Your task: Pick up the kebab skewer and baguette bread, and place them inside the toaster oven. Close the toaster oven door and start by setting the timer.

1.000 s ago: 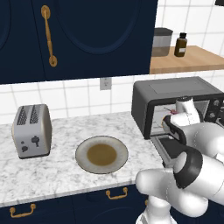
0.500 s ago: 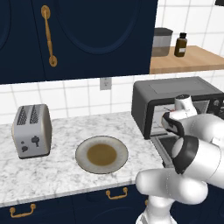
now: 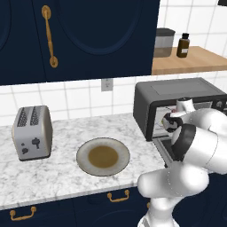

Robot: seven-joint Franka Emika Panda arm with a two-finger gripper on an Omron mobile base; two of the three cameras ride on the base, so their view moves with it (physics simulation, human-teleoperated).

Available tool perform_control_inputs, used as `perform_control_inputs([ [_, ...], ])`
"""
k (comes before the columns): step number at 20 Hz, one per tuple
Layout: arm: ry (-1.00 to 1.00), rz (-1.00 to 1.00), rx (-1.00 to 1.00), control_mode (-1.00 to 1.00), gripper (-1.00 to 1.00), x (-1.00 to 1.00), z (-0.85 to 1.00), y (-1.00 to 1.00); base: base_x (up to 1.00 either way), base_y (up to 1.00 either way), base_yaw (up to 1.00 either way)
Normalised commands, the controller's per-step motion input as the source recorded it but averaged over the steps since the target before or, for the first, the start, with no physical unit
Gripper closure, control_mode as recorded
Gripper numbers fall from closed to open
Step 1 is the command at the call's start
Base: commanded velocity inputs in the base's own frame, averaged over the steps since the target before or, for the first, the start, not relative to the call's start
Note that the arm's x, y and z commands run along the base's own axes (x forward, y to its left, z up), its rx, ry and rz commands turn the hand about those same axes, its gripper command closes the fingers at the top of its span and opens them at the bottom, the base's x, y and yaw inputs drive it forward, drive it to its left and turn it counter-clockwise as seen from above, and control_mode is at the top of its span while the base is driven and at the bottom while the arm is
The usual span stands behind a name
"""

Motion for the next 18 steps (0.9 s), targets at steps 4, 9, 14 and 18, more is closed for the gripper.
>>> perform_control_inputs([
  [4, 0.00, -0.15, 0.02, -1.00, -1.00, 0.25, -0.04, -0.06, 0.00, 0.00, 0.00],
  [9, 0.00, -0.14, 0.04, -1.00, -1.00, 0.24, 0.00, -0.03, 0.00, 0.00, 0.00],
  [14, 0.00, -0.14, 0.05, -1.00, -1.00, 0.26, 0.00, 0.00, 0.00, 0.00, 0.00],
  [18, -0.01, -0.13, 0.05, -1.00, -1.00, 0.37, 0.07, 0.00, 0.00, 0.00, 0.00],
])
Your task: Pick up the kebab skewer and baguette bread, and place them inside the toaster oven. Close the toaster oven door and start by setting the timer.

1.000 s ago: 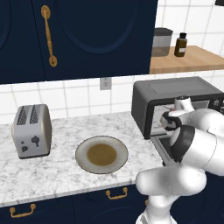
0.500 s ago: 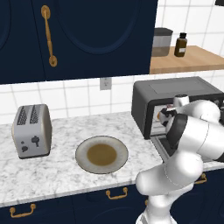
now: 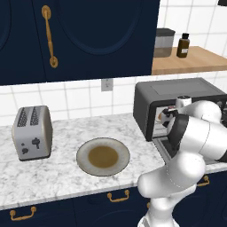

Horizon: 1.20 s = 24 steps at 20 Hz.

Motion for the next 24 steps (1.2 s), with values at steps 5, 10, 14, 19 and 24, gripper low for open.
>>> perform_control_inputs([
  [5, 0.00, -0.12, 0.04, -1.00, -1.00, 0.28, 0.14, 0.00, 0.00, 0.00, 0.00],
  [10, 0.00, -0.04, 0.05, -1.00, -1.00, -0.68, 0.07, 0.00, 0.00, 0.00, 0.00],
  [14, 0.00, 0.02, 0.02, -1.00, -1.00, -1.00, 0.31, 0.02, 0.00, 0.00, 0.00],
  [19, 0.03, 0.24, 0.00, -1.00, -1.00, -0.99, 0.30, 0.41, 0.00, 0.00, 0.00],
  [24, 0.03, 0.44, 0.00, -1.00, -1.00, -0.97, 0.10, 0.31, 0.00, 0.00, 0.00],
])
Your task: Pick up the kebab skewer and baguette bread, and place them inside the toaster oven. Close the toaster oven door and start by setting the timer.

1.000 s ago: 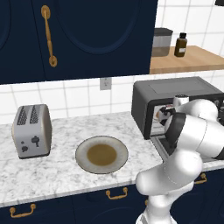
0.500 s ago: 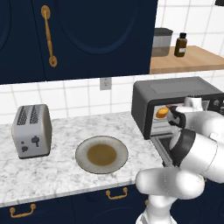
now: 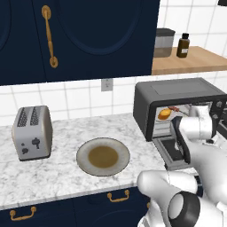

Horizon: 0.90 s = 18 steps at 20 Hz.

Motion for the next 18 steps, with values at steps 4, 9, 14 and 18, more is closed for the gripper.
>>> perform_control_inputs([
  [4, 0.05, 0.47, 0.00, -1.00, -1.00, -0.91, 0.01, 0.24, 0.00, 0.00, 0.00],
  [9, 0.04, 0.22, 0.05, -1.00, -1.00, -0.06, -0.07, -0.01, 0.00, 0.00, 0.00],
  [14, 0.00, 0.08, 0.05, -1.00, -1.00, 0.01, -0.09, -0.29, 0.00, 0.00, 0.00],
  [18, 0.00, 0.05, 0.03, -1.00, -1.00, 0.24, -0.18, -0.35, 0.00, 0.00, 0.00],
])
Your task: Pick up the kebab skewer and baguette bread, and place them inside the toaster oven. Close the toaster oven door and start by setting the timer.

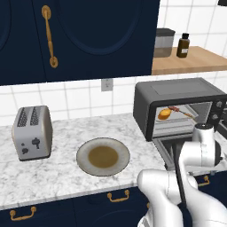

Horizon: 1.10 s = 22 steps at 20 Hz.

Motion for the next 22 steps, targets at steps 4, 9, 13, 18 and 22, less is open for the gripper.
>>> perform_control_inputs([
  [4, 0.00, 0.05, 0.05, -1.00, -1.00, 0.52, -0.17, -0.34, 0.00, 0.00, 0.00],
  [9, 0.00, 0.05, 0.05, -1.00, -1.00, 0.35, -0.31, -0.06, 0.00, 0.00, 0.00],
  [13, 0.00, 0.03, 0.07, -1.00, -1.00, 0.08, -0.28, 0.00, 0.00, 0.00, 0.00],
  [18, 0.00, 0.03, 0.05, -1.00, -1.00, 0.00, -0.31, -0.03, 0.00, 0.00, 0.00],
  [22, 0.00, 0.03, 0.04, -1.00, -1.00, 0.14, -0.22, -0.08, 0.00, 0.00, 0.00],
])
